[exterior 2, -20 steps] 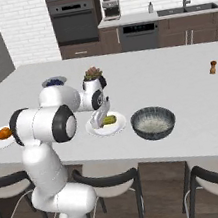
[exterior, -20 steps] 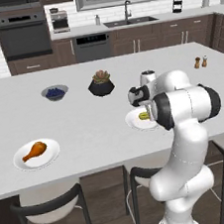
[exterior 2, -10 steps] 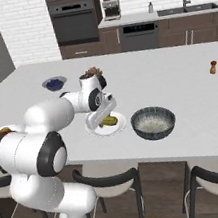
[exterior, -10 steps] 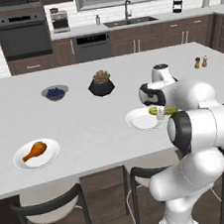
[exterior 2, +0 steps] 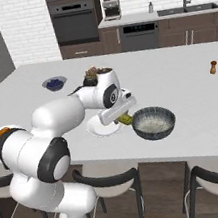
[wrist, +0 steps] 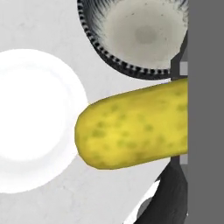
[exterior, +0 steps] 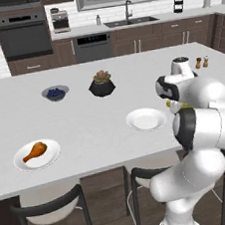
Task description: Pick the chicken drumstick and cucumber from their plates and place them in the bowl. Then put the bowl in the fridge.
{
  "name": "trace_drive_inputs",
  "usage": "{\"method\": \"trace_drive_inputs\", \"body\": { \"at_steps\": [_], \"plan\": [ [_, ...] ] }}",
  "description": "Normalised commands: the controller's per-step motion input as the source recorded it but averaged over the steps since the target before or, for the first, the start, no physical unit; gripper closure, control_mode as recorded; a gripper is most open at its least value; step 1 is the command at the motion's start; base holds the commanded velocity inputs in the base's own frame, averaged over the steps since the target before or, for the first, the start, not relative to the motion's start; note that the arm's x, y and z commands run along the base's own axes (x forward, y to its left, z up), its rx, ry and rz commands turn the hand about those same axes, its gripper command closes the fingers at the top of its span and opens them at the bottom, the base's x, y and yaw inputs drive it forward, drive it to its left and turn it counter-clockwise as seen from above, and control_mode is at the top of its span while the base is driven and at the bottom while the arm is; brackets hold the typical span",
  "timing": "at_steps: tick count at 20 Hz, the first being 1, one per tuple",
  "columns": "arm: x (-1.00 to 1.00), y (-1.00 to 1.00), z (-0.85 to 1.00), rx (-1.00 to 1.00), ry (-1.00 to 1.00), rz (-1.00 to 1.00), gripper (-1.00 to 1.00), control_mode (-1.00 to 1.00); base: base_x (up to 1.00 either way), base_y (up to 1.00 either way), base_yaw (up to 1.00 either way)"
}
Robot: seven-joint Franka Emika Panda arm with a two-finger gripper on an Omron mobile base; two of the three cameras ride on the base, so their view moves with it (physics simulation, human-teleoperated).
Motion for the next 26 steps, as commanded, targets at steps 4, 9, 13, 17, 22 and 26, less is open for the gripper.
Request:
{"method": "trace_drive_inputs", "body": {
  "at_steps": [4, 9, 13, 17, 22, 26],
  "plan": [
    [0.00, -0.86, 0.09, 0.08, 0.00, -0.10, 1.00, -1.00, 0.00, 0.00, 0.00],
    [0.09, -0.59, -0.06, 0.04, 0.00, -0.01, 1.00, -1.00, 0.00, 0.00, 0.00],
    [0.28, -0.40, -0.23, 0.00, 0.00, 0.00, 1.00, -1.00, 0.00, 0.00, 0.00],
    [0.26, -0.26, -0.41, 0.00, 0.01, 0.00, 1.00, -1.00, 0.00, 0.00, 0.00],
    [0.34, -0.01, -0.44, 0.00, 0.00, 0.00, -1.00, -1.00, 0.00, 0.00, 0.00],
    [0.08, -0.07, -0.27, 0.00, 0.00, 0.00, -1.00, -1.00, 0.00, 0.00, 0.00]
  ]
}}
